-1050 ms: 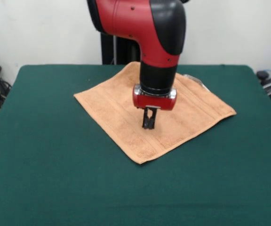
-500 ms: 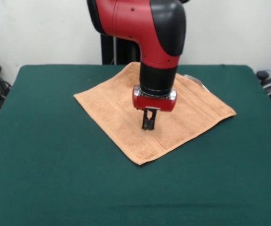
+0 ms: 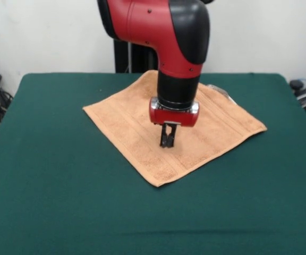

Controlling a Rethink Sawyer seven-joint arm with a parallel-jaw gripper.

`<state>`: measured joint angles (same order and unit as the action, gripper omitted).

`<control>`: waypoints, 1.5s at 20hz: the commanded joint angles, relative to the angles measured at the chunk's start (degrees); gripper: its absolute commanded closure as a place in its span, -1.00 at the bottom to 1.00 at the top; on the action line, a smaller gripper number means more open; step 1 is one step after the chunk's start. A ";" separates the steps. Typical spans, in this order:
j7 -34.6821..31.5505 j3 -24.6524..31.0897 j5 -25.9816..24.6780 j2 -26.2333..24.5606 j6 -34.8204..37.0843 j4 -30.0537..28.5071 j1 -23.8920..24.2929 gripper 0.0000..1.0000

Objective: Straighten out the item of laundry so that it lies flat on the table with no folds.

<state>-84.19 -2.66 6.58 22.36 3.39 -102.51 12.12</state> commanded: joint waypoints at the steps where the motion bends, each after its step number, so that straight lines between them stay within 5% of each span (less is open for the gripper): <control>1: -10.77 3.40 1.33 -13.03 -11.65 13.61 1.36 1.00; 30: -6.58 8.73 -11.04 -16.94 -6.44 25.12 7.63 1.00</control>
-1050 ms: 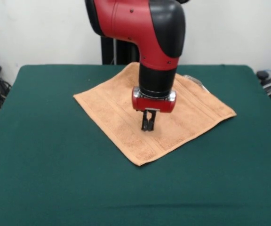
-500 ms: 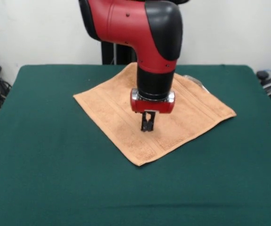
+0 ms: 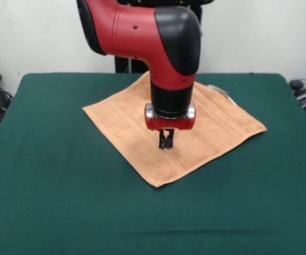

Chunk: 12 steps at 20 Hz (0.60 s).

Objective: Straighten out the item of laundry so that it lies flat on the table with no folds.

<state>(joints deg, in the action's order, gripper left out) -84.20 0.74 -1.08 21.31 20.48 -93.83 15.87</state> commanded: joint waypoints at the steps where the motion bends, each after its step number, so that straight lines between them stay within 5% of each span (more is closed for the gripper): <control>1: -6.48 5.50 -3.72 -16.03 -23.45 16.84 4.05 1.00; 12: -12.57 0.71 -2.74 -16.23 -27.55 18.37 1.64 1.00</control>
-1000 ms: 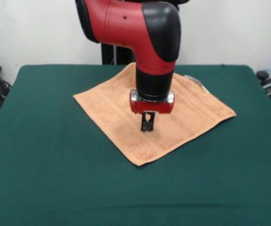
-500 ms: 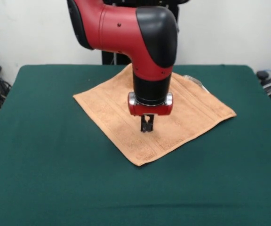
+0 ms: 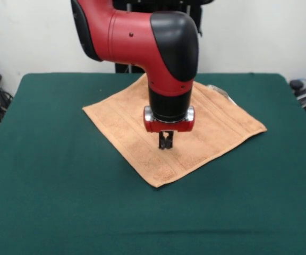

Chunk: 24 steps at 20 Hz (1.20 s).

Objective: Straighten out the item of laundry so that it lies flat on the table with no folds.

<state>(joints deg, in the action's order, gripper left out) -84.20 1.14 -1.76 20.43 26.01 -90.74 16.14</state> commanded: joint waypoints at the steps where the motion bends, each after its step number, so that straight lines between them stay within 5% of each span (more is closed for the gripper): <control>1: -12.48 0.35 -2.06 -15.38 -32.97 15.39 1.46 1.00; 24: -3.55 6.88 -13.53 -15.61 -24.85 20.88 9.50 1.00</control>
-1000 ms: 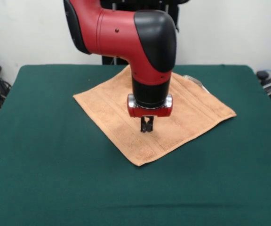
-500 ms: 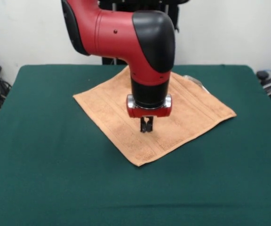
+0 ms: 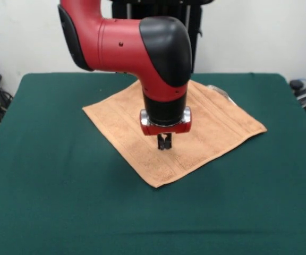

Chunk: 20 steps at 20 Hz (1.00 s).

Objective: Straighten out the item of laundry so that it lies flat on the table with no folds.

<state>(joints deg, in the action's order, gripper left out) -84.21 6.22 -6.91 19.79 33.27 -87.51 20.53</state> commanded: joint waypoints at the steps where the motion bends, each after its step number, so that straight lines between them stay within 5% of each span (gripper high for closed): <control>1: -3.78 1.71 -8.75 -15.00 -31.78 18.00 5.10 1.00; 20: 0.53 7.40 -16.14 -11.94 -19.28 20.38 7.11 1.00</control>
<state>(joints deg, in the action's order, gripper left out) -84.21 11.14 -12.98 17.87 44.50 -81.47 23.20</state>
